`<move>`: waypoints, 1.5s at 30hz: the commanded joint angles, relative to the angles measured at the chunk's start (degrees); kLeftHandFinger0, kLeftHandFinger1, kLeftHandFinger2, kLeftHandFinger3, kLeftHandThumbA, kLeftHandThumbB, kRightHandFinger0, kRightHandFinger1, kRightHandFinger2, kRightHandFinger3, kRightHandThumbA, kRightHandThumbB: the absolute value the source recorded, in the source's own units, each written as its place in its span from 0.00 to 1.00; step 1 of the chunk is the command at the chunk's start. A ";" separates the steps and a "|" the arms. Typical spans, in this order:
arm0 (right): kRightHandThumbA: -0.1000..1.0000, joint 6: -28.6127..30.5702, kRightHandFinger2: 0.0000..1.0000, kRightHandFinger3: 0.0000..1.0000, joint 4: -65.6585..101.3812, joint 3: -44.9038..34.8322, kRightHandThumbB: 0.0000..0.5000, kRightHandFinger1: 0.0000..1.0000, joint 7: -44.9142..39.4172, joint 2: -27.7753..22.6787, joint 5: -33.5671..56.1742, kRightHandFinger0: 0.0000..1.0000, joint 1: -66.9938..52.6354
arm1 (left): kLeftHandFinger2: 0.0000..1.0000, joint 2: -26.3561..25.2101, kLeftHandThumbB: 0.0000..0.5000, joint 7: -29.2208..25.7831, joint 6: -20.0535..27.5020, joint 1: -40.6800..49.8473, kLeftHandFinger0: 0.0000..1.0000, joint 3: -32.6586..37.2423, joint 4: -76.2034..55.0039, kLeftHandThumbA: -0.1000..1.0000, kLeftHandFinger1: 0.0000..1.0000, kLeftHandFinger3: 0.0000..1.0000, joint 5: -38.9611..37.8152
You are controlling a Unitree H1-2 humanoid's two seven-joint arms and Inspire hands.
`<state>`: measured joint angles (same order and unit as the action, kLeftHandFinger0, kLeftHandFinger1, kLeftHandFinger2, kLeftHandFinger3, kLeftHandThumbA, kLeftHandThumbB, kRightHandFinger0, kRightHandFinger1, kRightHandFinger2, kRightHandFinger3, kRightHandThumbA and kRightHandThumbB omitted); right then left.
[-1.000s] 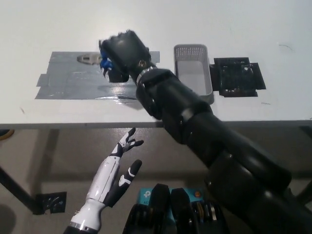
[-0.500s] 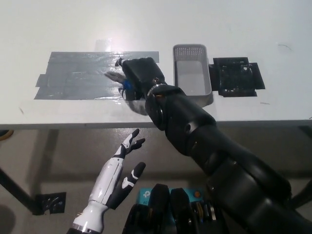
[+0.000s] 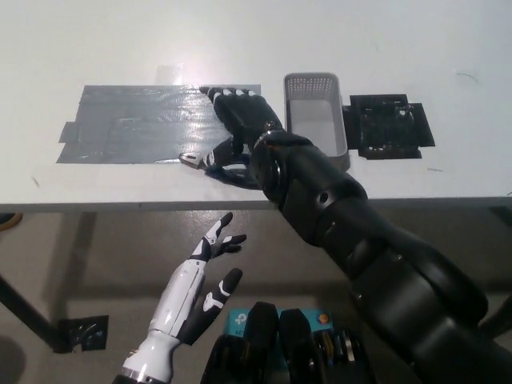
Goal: The robot picks the blue plier placed on top of the container and places it on the grey area of the table
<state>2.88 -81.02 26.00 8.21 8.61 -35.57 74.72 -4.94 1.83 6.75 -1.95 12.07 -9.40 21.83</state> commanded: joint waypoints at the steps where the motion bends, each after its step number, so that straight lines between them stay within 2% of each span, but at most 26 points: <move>1: 1.00 7.06 1.00 1.00 4.63 -3.70 1.00 1.00 4.16 -1.59 4.58 1.00 8.53 | 0.82 0.03 0.00 0.39 2.35 -0.56 0.90 0.44 -0.59 1.00 0.79 1.00 -1.24; 4: 1.00 9.93 1.00 1.00 7.61 -7.01 1.00 1.00 3.84 -4.02 6.83 1.00 12.79 | 0.81 0.13 0.00 -0.18 2.52 -1.77 0.96 0.24 0.11 1.00 0.80 1.00 -0.50; 5: 1.00 10.08 1.00 1.00 9.59 -7.96 1.00 1.00 3.40 -5.65 7.05 1.00 15.05 | 0.83 0.43 0.00 -0.32 1.60 -2.38 1.00 0.02 0.10 1.00 0.87 1.00 -0.20; 7: 1.00 9.91 1.00 1.00 13.68 -10.39 1.00 1.00 0.75 -8.51 8.79 1.00 17.63 | 0.86 0.53 0.00 -0.60 1.25 -3.44 1.00 -0.26 0.26 1.00 0.94 1.00 0.25; 10: 1.00 10.53 1.00 1.00 19.62 -13.64 1.00 1.00 -2.93 -11.96 11.48 1.00 18.95 | 0.87 0.63 0.00 -1.25 1.92 -5.55 1.00 -0.69 1.46 1.00 0.93 1.00 0.37; 12: 1.00 9.01 1.00 1.00 28.58 -15.93 0.95 1.00 -7.33 -15.95 13.82 1.00 18.42 | 0.88 1.02 0.00 -1.57 1.79 -6.88 1.00 -1.10 2.02 1.00 0.97 1.00 0.00; 13: 1.00 8.06 1.00 1.00 32.66 -16.95 0.91 1.00 -9.11 -17.60 14.96 1.00 17.96 | 0.90 1.07 0.00 -1.68 1.71 -7.45 1.00 -1.32 2.25 1.00 0.99 1.00 -0.16; 14: 1.00 5.77 1.00 1.00 39.25 -17.85 0.95 1.00 -11.48 -20.08 15.83 1.00 16.68 | 0.93 1.07 0.00 -1.89 1.80 -7.96 1.00 -1.48 2.49 1.00 1.00 1.00 -0.05; 16: 1.00 1.50 1.00 1.00 52.04 -19.09 0.96 1.00 -16.04 -24.71 17.33 1.00 14.28 | 1.00 1.20 0.00 -2.45 1.06 -9.40 1.00 -2.24 2.96 1.00 1.00 1.00 0.04; 17: 1.00 1.12 1.00 1.00 54.36 -19.33 0.97 1.00 -16.94 -25.71 17.73 1.00 14.14 | 1.00 1.13 0.00 -2.56 0.98 -10.17 1.00 -2.60 3.20 1.00 1.00 1.00 -0.16; 18: 1.00 -1.89 1.00 1.00 64.29 -20.84 0.99 1.00 -19.68 -28.80 19.99 1.00 10.93 | 1.00 1.07 0.00 -2.77 1.14 -10.74 1.00 -3.02 3.52 1.00 1.00 1.00 -0.55; 22: 1.00 -8.71 1.00 1.00 82.52 -24.45 0.94 1.00 -25.16 -34.54 29.06 1.00 4.88 | 1.00 0.28 0.00 -2.82 0.21 -13.74 1.00 -5.19 4.91 1.00 1.00 1.00 -2.78; 23: 1.00 -11.09 1.00 1.00 90.82 -26.31 0.95 1.00 -25.90 -37.56 32.51 1.00 0.34 | 1.00 -0.11 0.00 -2.70 -0.15 -14.65 1.00 -6.13 5.73 1.00 1.00 1.00 -4.04; 26: 1.00 -13.40 1.00 1.00 101.51 -28.91 0.94 1.00 -25.66 -41.72 35.19 1.00 -6.35 | 1.00 -1.05 0.00 -2.04 -0.51 -16.23 1.00 -7.67 7.09 1.00 1.00 1.00 -6.27; 27: 1.00 -16.12 1.00 1.00 109.60 -31.76 0.93 1.00 -24.61 -44.12 38.03 1.00 -12.19 | 1.00 -1.51 0.05 -1.51 -0.73 -17.09 1.00 -8.42 7.91 1.00 1.00 1.00 -7.68; 30: 1.00 -20.18 1.00 1.00 120.33 -34.83 0.95 1.00 -21.82 -45.09 40.75 1.00 -20.24 | 1.00 -2.28 0.13 -1.02 -0.57 -18.15 1.00 -9.52 9.48 1.00 1.00 1.00 -9.21; 32: 1.00 -22.30 1.00 1.00 127.29 -36.79 0.98 1.00 -16.81 -43.31 45.58 1.00 -27.04 | 1.00 -2.67 0.20 -0.77 -0.32 -18.61 1.00 -10.19 10.73 1.00 1.00 1.00 -10.10; 33: 1.00 -21.18 1.00 1.00 131.21 -36.75 1.00 1.00 -13.57 -41.79 46.27 1.00 -31.72 | 1.00 -2.84 0.27 -0.78 -0.96 -18.91 1.00 -10.46 11.11 1.00 1.00 1.00 -9.90; 34: 1.00 -21.04 1.00 1.00 132.18 -36.47 1.00 1.00 -12.88 -41.47 45.83 1.00 -32.79 | 1.00 -2.82 0.27 -0.81 -0.89 -19.01 1.00 -10.53 11.49 1.00 1.00 1.00 -9.97; 35: 1.00 -18.63 1.00 1.00 134.73 -35.65 0.94 1.00 -10.90 -39.98 44.17 1.00 -37.07 | 1.00 -2.98 0.27 -0.66 -1.01 -18.96 1.00 -10.69 11.59 1.00 1.00 1.00 -10.23; 36: 1.00 -12.73 1.00 1.00 135.42 -34.24 0.88 1.00 -9.41 -38.67 42.24 1.00 -42.04 | 1.00 -3.17 0.28 -0.33 -0.95 -18.89 1.00 -10.87 11.68 1.00 1.00 1.00 -10.88; 38: 1.00 -8.94 1.00 1.00 135.45 -32.95 0.99 1.00 -8.38 -37.64 41.45 1.00 -46.66 | 1.00 -3.06 0.29 0.12 -1.37 -18.74 1.00 -11.23 11.82 1.00 1.00 1.00 -12.28; 39: 1.00 -7.19 1.00 1.00 135.45 -30.69 0.96 1.00 -7.11 -35.36 42.73 1.00 -52.30 | 1.00 -2.99 0.27 0.37 -1.45 -18.35 1.00 -11.32 11.87 1.00 1.00 1.00 -12.93; 43: 1.00 -11.45 1.00 1.00 134.87 -26.62 1.00 1.00 -6.44 -28.94 44.83 1.00 -64.75 | 1.00 -3.17 0.27 0.54 -0.06 -15.66 1.00 -11.48 12.27 1.00 1.00 1.00 -13.84; 44: 1.00 -9.17 1.00 1.00 131.64 -26.05 0.97 1.00 -7.24 -28.01 44.66 1.00 -68.11 | 1.00 -3.33 0.25 0.20 1.04 -15.15 1.00 -11.36 12.62 1.00 1.00 1.00 -13.32; 45: 1.00 -7.80 1.00 1.00 129.70 -25.83 0.99 1.00 -7.54 -27.28 44.24 1.00 -70.06 | 1.00 -3.45 0.23 0.43 1.35 -14.58 1.00 -11.31 12.55 1.00 1.00 1.00 -13.52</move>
<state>-0.69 0.99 4.74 -1.51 -18.82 -16.30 26.98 -6.45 1.85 5.87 -12.63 7.29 1.94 19.54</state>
